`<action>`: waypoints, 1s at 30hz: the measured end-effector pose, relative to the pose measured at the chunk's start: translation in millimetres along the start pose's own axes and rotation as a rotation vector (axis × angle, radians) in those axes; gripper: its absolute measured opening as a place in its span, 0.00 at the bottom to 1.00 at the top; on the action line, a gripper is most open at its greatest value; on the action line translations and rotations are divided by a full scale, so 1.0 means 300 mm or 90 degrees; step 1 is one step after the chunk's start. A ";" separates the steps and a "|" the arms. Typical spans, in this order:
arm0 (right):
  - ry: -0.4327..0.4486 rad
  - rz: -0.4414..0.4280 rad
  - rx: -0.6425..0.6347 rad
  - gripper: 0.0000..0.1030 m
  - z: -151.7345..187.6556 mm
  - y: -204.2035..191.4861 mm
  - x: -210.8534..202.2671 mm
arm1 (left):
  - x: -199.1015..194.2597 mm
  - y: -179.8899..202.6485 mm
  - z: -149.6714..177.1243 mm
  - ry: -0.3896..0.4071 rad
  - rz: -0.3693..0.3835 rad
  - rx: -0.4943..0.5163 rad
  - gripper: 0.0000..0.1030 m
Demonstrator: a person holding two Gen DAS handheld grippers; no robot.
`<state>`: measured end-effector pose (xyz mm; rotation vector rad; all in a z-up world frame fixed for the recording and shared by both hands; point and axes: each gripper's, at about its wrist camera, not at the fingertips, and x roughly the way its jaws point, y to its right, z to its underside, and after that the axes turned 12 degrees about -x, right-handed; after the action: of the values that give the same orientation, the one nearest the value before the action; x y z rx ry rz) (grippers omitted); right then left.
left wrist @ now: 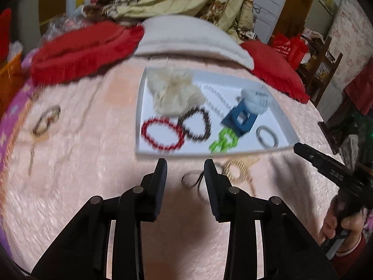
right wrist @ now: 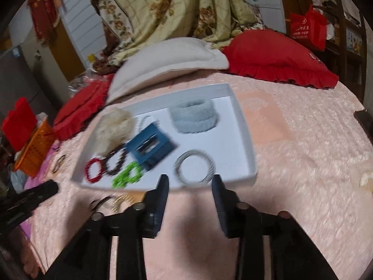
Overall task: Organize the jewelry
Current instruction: 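Lower the green bracelet and silver bangle into the tray and open both tools, then grasp the black hair tie with left tool while right tool grasps the spiral coil tie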
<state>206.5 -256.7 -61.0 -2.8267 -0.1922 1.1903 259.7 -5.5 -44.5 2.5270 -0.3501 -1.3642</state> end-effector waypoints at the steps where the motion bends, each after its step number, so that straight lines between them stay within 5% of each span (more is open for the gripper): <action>1: -0.007 -0.009 -0.009 0.36 0.013 -0.025 0.005 | 0.025 -0.022 0.015 -0.012 -0.005 -0.009 0.31; 8: -0.051 -0.063 -0.073 0.31 0.046 -0.186 0.117 | 0.087 -0.054 0.036 -0.025 0.004 -0.018 0.31; 15: -0.072 -0.031 -0.127 0.24 0.006 -0.282 0.231 | 0.086 -0.094 0.016 -0.014 0.014 -0.023 0.31; 30: -0.091 0.015 -0.103 0.09 0.055 -0.206 0.216 | 0.157 -0.019 0.035 -0.040 0.052 0.014 0.31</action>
<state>234.0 -186.1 -111.5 -2.8862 -0.2773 1.4468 276.3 -16.4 -88.8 2.4626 -0.4766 -1.4180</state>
